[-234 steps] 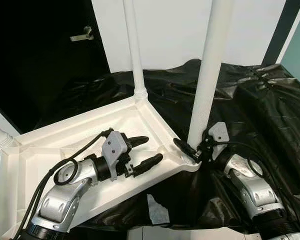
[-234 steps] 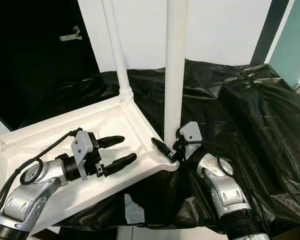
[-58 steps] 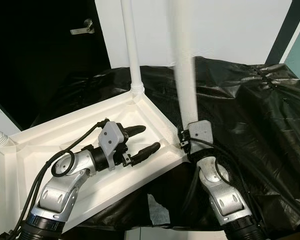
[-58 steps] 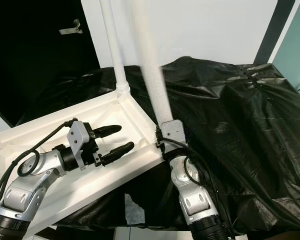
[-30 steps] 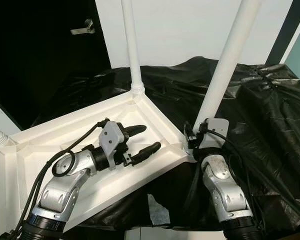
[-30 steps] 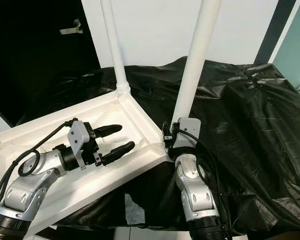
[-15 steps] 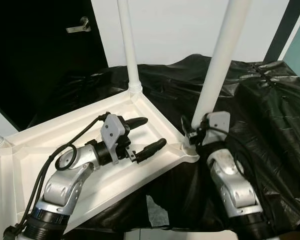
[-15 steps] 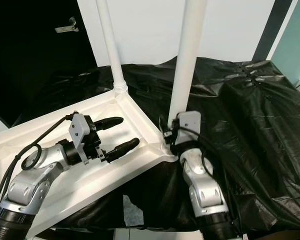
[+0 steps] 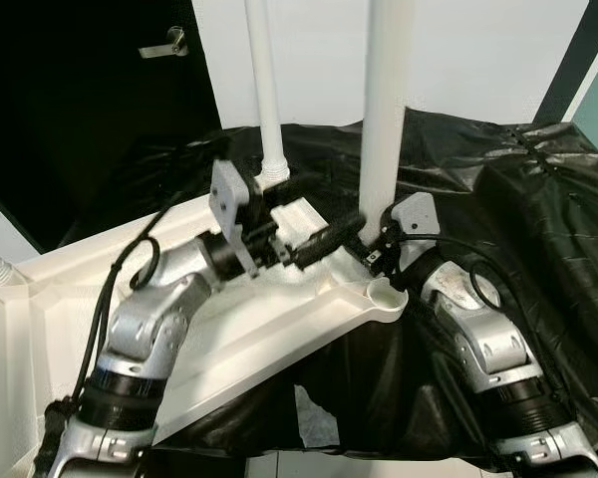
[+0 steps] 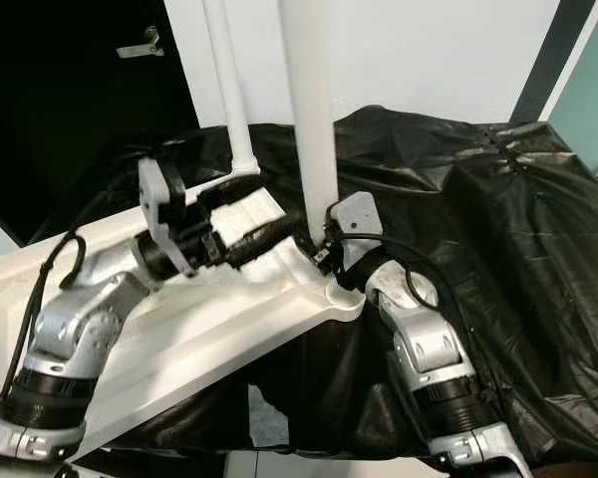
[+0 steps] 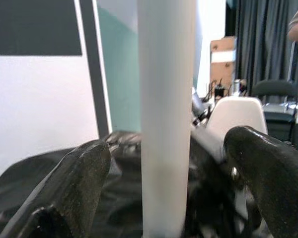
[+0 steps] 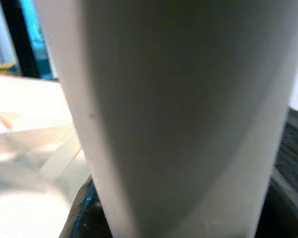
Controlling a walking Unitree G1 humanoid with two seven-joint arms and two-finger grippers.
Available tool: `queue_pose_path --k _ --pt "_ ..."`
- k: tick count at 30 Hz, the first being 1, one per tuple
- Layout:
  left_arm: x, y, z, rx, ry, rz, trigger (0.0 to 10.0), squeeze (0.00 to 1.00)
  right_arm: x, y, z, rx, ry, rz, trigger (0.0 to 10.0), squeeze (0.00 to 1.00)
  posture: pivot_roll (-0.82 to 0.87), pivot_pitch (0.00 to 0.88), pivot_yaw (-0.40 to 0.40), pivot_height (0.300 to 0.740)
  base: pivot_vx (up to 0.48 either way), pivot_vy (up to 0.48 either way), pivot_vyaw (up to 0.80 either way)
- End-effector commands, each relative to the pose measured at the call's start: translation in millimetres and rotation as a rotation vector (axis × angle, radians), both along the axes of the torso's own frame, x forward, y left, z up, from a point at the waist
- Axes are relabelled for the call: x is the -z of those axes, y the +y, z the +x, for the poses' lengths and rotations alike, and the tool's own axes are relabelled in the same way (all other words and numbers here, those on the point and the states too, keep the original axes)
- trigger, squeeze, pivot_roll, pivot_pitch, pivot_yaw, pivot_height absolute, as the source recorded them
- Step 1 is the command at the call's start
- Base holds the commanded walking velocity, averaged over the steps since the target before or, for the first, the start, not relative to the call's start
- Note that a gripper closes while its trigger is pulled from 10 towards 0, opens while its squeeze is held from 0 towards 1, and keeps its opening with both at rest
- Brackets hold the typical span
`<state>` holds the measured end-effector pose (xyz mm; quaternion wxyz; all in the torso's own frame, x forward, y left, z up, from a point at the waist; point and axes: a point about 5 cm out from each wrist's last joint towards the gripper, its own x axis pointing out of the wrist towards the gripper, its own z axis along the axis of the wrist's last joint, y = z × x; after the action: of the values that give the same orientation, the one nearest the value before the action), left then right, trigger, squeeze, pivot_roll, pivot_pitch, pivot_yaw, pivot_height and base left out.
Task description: Building children table
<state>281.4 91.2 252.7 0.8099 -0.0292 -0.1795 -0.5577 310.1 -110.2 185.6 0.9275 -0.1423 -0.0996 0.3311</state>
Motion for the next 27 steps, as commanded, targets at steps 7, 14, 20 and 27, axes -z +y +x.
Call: queue_pose_path --k 7,14,20,27 --pt "-12 -5.2 -2.2 0.093 -0.044 0.009 10.0 0.0 -2 6.5 -0.2 -0.13 0.012 -0.046 10.0 0.0 -0.02 0.0 0.006 0.74 0.0 0.0 0.0" --pt "-16 -16.8 1.4 0.128 -0.081 0.061 4.8 0.0 5 14.4 -5.0 -0.276 0.057 -0.132 10.0 0.0 -0.02 0.0 0.006 0.74 0.0 0.0 0.0" --pt "-17 -18.2 0.9 0.16 -0.069 0.062 0.0 0.0 6 17.1 -5.0 -0.307 0.048 -0.156 10.0 0.0 -0.02 0.0 0.005 0.74 0.0 0.0 0.0" --pt "-17 -17.4 3.8 0.154 -0.059 0.091 0.0 0.0 5 15.7 -1.8 -0.302 0.047 -0.157 10.0 0.0 -0.02 0.0 0.011 0.74 0.0 0.0 0.0"
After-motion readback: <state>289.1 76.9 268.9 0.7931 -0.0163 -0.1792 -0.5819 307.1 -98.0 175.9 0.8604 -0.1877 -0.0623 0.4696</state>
